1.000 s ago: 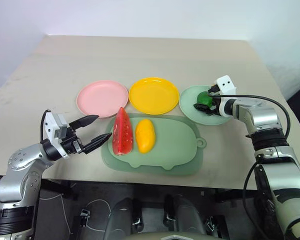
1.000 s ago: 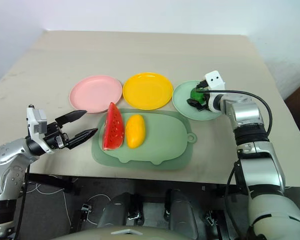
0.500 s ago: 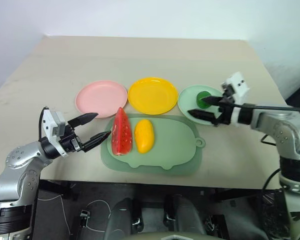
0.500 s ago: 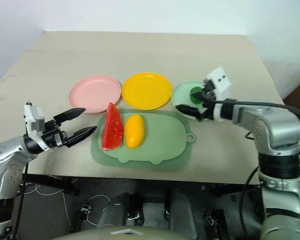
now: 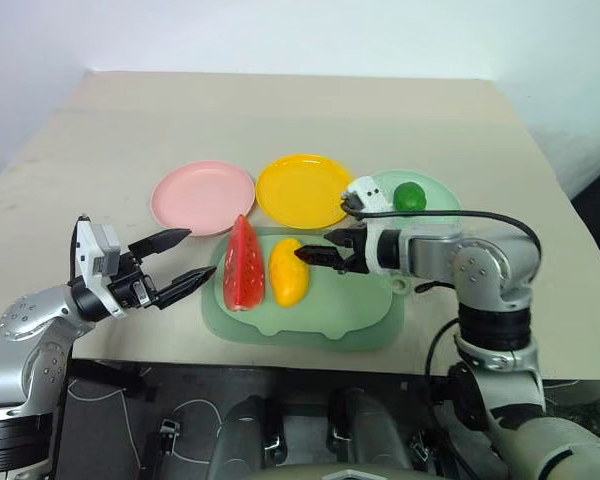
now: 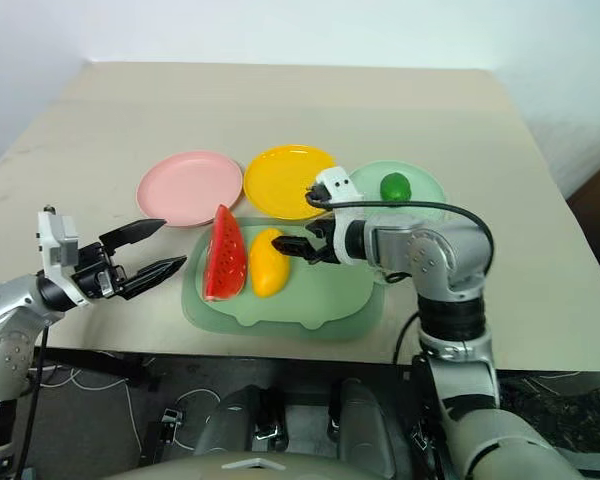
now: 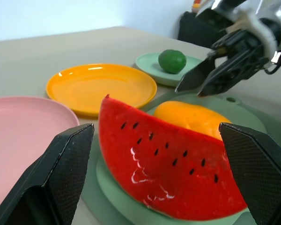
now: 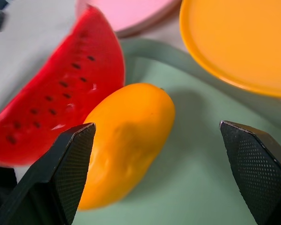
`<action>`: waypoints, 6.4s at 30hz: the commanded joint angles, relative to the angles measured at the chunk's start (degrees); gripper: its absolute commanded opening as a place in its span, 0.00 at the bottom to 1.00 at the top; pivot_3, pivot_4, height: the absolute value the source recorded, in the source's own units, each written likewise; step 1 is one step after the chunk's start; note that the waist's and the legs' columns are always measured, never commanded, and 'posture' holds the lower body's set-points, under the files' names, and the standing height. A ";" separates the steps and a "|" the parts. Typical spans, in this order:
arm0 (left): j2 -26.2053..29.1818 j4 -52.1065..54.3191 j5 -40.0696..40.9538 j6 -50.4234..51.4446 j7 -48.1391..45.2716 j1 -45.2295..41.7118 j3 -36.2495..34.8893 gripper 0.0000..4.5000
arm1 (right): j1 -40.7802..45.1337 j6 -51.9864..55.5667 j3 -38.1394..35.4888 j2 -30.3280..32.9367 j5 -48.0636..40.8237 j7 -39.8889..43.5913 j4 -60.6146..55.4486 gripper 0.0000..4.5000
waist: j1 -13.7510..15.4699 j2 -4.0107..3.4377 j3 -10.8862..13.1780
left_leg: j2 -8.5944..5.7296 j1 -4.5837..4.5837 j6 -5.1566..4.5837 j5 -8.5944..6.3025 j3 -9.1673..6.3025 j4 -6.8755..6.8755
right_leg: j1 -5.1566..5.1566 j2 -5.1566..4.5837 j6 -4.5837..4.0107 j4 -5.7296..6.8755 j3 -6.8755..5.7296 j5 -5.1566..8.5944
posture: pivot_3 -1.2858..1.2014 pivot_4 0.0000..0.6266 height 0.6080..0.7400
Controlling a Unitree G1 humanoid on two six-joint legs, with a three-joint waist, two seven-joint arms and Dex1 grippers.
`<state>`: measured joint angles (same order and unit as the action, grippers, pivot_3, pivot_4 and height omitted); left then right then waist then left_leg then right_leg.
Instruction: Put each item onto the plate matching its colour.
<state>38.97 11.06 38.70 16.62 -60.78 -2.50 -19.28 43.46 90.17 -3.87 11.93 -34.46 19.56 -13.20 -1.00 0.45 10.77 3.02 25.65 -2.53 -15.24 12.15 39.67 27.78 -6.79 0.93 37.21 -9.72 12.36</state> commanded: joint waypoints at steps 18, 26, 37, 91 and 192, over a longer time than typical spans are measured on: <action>0.02 0.60 -0.37 -0.76 0.19 -1.34 0.52 1.00 | 4.55 2.33 2.02 -3.58 -15.16 -10.49 5.58 1.00 | -1.04 0.01 -0.01 | 0.01 0.04 0.03 0.02 0.11 -0.05 | 0.11 0.04 0.02 0.04 0.05 -0.02 | 0.52 0.24 0.67; -1.02 0.92 -0.52 -0.53 0.77 -1.73 1.54 1.00 | 3.66 2.28 5.72 -3.92 -10.79 -12.40 6.94 1.00 | -1.56 0.01 -0.01 | 0.01 0.03 0.04 0.04 0.13 -0.09 | 0.11 0.07 0.04 0.05 0.06 -0.02 | 0.52 0.24 0.67; 0.12 -1.15 -0.66 -2.06 -1.21 -0.40 0.09 1.00 | 4.08 -1.19 9.30 -0.81 -7.36 -6.01 3.33 0.70 | -1.51 0.02 -0.01 | 0.01 0.02 0.04 0.04 0.15 -0.10 | 0.13 0.06 0.04 0.04 0.07 -0.02 | 0.52 0.24 0.67; 0.16 11.47 5.23 4.29 7.60 5.63 -4.91 1.00 | -4.00 -34.41 2.80 15.02 5.43 25.14 -5.90 0.99 | -1.90 0.06 -0.03 | -0.01 -0.20 0.15 0.12 0.23 -0.20 | 0.19 0.01 0.08 0.34 0.21 0.00 | 0.52 0.24 0.67; -8.99 27.42 8.60 59.60 52.98 -19.89 4.05 0.36 | -20.89 -50.64 3.35 25.77 5.45 24.40 -9.96 1.00 | 0.53 0.14 -0.03 | -0.05 -0.30 0.03 0.04 -0.20 0.29 | -0.54 0.02 0.04 0.03 -0.04 0.00 | 0.52 0.24 0.67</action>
<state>29.37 37.48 46.06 76.12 -7.51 -20.35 -12.59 21.32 40.72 0.29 37.28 -29.10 43.87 -22.25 -0.48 0.59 10.73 2.97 25.35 -2.51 -15.20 11.95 39.96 27.24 -6.76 0.97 37.25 -9.77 12.37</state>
